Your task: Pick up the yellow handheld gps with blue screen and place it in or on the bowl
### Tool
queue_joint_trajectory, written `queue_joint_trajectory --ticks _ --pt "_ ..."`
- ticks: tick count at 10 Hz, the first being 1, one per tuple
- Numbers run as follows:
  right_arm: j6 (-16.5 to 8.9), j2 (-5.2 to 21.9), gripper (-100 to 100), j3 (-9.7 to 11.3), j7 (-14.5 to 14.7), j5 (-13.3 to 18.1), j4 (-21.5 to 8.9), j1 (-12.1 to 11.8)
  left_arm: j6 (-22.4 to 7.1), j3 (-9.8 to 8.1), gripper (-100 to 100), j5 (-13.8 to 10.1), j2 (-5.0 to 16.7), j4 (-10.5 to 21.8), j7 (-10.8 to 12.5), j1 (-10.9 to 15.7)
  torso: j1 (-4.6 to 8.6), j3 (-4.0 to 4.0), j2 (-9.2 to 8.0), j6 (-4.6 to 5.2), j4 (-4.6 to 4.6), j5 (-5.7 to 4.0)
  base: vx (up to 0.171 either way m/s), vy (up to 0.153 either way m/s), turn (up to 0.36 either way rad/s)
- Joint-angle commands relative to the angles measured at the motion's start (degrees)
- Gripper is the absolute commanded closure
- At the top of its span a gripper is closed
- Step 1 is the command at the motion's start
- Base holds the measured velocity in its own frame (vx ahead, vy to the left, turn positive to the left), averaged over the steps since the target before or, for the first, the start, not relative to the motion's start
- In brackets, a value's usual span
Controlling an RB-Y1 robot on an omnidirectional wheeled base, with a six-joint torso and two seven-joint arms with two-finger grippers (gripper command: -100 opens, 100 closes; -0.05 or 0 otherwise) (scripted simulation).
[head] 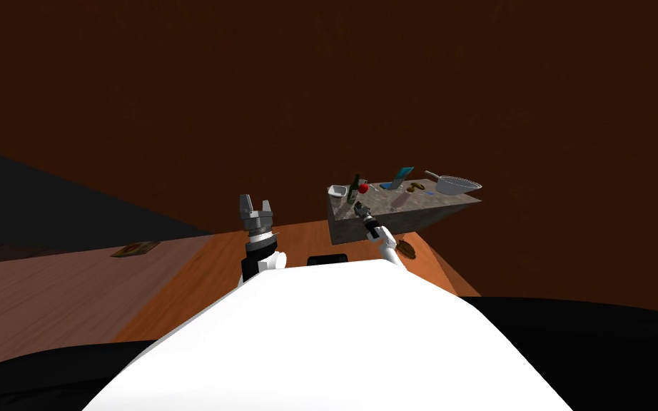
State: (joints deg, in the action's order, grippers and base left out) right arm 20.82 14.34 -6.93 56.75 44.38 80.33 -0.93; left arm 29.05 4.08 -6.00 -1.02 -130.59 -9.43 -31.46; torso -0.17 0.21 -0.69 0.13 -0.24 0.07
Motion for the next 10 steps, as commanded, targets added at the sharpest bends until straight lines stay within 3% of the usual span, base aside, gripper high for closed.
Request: queue_joint_trajectory --ticks 1,7,10 --pt "-0.8 1.8 100 0.7 0.8 0.4 0.4 0.9 0.0 0.00 0 0.0 0.0 0.0 0.0 0.0 0.00 0.00 0.00 0.00 0.00 0.00 -0.145 0.061 0.020" --pt "-3.9 8.8 100 2.6 2.5 0.7 1.1 4.4 0.0 0.00 0 0.0 0.0 0.0 0.0 0.0 -0.11 -0.06 0.15 -0.02 0.01 0.05 -0.106 0.057 0.033" --pt "-7.1 12.7 100 3.7 2.2 0.1 0.9 6.7 0.0 0.00 0 0.0 0.0 0.0 0.0 0.0 -0.27 -0.19 0.40 -0.11 -0.02 0.08 -0.027 0.091 0.116"
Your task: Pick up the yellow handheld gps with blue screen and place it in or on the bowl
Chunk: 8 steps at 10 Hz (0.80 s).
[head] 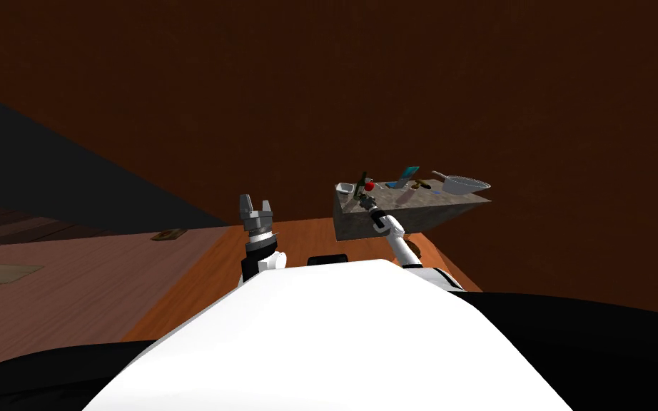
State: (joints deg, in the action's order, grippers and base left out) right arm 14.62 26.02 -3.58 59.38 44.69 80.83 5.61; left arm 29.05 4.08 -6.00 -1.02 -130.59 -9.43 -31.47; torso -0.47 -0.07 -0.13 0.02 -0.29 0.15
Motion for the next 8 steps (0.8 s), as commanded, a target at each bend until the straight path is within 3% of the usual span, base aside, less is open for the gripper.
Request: queue_joint_trajectory --ticks 1,8 --pt "-1.9 1.9 100 0.5 -0.7 -0.5 0.3 0.7 0.0 0.00 0 0.0 0.0 0.0 0.0 0.0 0.00 0.00 0.00 0.00 0.00 0.00 0.043 0.094 0.107" --pt "-10.1 7.3 100 1.2 -5.1 -3.8 -1.5 4.1 0.0 -0.01 0 0.0 0.0 0.0 0.0 0.0 0.41 -0.27 0.48 0.06 -0.08 -0.13 0.096 0.034 0.131"
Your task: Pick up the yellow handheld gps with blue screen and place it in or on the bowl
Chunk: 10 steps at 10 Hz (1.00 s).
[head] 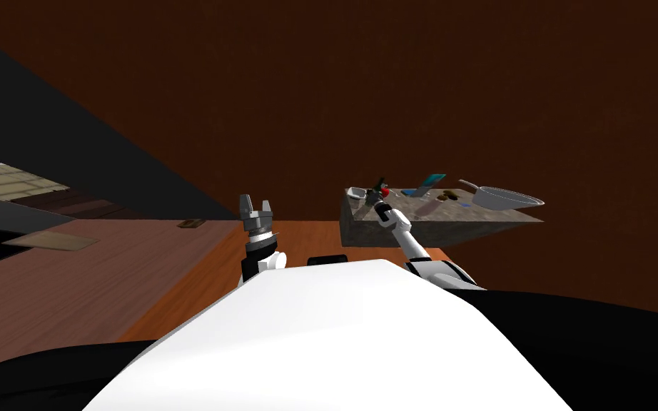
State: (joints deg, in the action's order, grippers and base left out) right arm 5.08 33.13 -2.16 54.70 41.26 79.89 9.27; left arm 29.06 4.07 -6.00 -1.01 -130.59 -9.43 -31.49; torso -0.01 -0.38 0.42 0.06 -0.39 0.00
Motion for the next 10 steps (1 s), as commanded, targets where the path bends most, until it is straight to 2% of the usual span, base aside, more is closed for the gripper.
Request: queue_joint_trajectory --ticks 1,8,10 --pt "-1.8 0.9 100 -0.2 -1.2 -0.9 -1.0 0.8 0.0 0.00 0 0.0 0.0 0.0 0.0 0.0 0.00 0.00 0.00 0.00 0.00 0.00 0.169 0.002 0.144" --pt "-10.0 5.0 100 0.3 -6.6 -4.5 -3.5 3.7 0.0 0.00 0 0.0 0.0 0.0 0.0 0.0 0.19 0.02 -0.01 0.05 0.04 -0.14 0.144 -0.008 0.132" --pt "-11.4 5.8 100 0.4 -7.6 -5.2 -4.0 4.3 0.0 0.00 0 0.0 0.0 0.0 0.0 0.0 0.21 0.04 -0.02 0.05 0.07 -0.17 0.125 -0.012 0.102"
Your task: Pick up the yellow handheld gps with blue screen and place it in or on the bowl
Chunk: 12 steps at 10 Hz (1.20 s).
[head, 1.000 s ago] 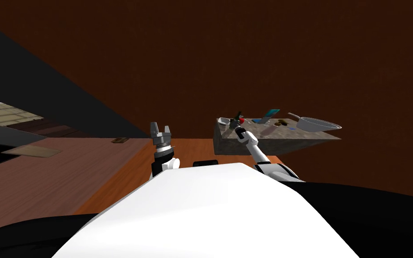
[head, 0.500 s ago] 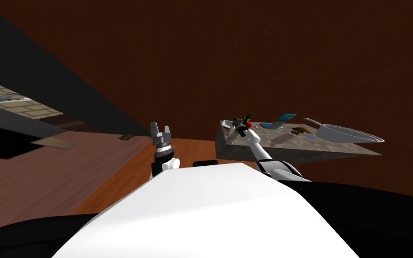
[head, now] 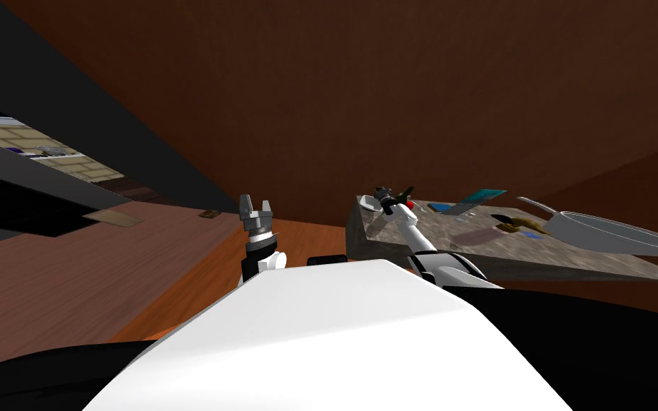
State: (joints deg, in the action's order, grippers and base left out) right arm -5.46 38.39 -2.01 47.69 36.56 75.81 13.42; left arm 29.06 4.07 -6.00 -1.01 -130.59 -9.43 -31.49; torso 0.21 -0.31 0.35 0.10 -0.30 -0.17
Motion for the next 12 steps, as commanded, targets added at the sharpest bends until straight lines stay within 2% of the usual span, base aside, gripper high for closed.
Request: queue_joint_trajectory --ticks 1,2,6,7,8,12 --pt "0.0 0.0 100 0.0 0.0 0.0 0.0 0.0 0.0 0.00 0 0.0 0.0 0.0 0.0 0.0 0.00 0.00 0.00 0.00 0.00 0.00 0.055 -0.011 0.027" --pt "-0.2 0.0 -100 0.0 -0.1 0.0 0.0 0.1 0.0 0.00 0 0.0 0.0 0.0 0.0 0.0 -0.01 0.11 -0.23 0.05 0.01 -0.01 0.012 -0.002 0.000" --pt "-0.2 0.0 -100 0.0 -0.1 0.0 0.0 0.1 0.0 0.00 0 0.0 0.0 0.0 0.0 0.0 -0.05 0.31 -0.56 0.07 0.10 0.00 0.001 0.000 0.000" --pt "-0.2 0.0 0 0.0 -0.1 0.0 0.0 0.1 0.0 0.00 0 0.0 0.0 0.0 0.0 0.0 -0.05 0.32 -0.57 0.07 0.10 0.00 0.000 0.000 0.000" --pt "-1.4 2.6 -100 1.1 -0.9 -1.8 -0.6 1.1 0.0 0.00 0 0.0 0.0 0.0 0.0 0.0 -0.05 0.32 -0.57 0.07 0.10 0.00 -0.028 -0.001 0.105" --pt "-3.8 7.8 -100 3.5 -2.5 -5.4 -1.7 3.0 0.0 0.00 0 0.0 0.0 0.0 0.0 0.0 -0.11 0.47 -0.83 0.07 0.16 0.02 -0.063 0.014 0.104"
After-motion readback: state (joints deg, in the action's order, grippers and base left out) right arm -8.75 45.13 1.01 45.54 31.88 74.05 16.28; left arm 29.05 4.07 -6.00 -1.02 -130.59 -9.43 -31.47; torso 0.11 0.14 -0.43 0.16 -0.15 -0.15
